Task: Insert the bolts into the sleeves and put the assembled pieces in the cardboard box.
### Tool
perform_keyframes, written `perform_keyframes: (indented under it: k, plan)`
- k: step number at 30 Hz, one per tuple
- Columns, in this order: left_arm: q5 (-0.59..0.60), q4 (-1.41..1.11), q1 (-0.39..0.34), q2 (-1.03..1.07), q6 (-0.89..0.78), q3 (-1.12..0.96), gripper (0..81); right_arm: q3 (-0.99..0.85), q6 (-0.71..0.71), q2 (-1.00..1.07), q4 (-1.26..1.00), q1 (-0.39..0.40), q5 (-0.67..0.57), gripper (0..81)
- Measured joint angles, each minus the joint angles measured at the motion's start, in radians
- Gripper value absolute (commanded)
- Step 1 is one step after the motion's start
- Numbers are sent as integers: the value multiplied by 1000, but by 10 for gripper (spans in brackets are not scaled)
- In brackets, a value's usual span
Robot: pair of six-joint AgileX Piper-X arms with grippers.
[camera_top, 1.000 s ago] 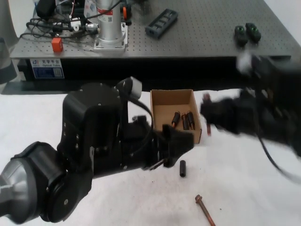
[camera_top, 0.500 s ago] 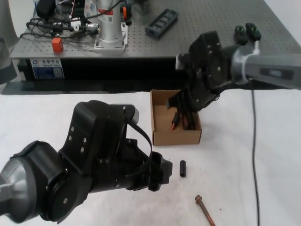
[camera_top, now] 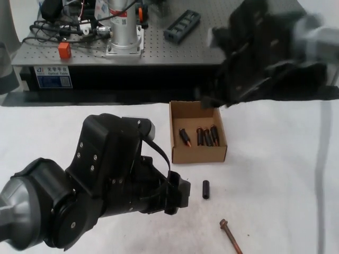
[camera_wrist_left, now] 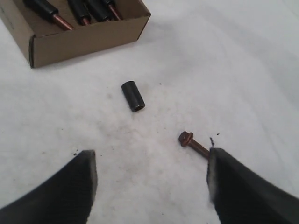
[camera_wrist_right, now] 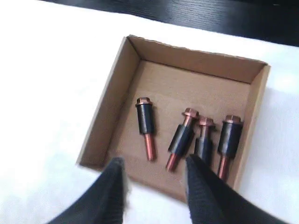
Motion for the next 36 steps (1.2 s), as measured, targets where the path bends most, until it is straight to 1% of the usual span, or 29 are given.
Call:
perform_keyframes:
  k: [3, 4, 8, 11, 24, 25, 27, 29, 31, 32, 33, 36]
  plan:
    - [-5, 0, 10, 0, 0, 0, 492, 108, -16, -30, 60, 51, 22, 301]
    - [-5, 0, 13, 0, 0, 0, 492, 135, -18, -18, 74, 80, 33, 301]
    - [-5, 0, 34, 0, 0, 0, 492, 230, -20, 10, 95, 110, 61, 301]
    - [-5, 0, 44, 0, 0, 0, 492, 247, -20, 35, 95, 130, 82, 301]
    - [-5, 0, 44, 0, 0, 0, 492, 250, -20, 131, 84, 147, 91, 301]
    - [-5, 0, 44, 0, 0, 0, 492, 250, -20, 131, 84, 146, 91, 290]
    - [-5, 0, 44, 0, 0, 0, 492, 250, -20, 131, 84, 146, 91, 225]
    - [-5, 0, 44, 0, 0, 0, 492, 250, -20, 131, 84, 146, 99, 128]
    - [-5, 0, 44, 0, 0, 0, 492, 250, -23, 131, 89, 146, 106, 2]
    - [-5, 0, 44, 0, 7, 0, 492, 250, -23, 131, 93, 146, 107, 24]
    - [-5, 0, 44, 0, 7, 0, 491, 250, -30, 131, 99, 146, 108, 24]
    - [12, 0, 44, 0, 31, 0, 443, 250, -53, 131, 104, 143, 108, 24]
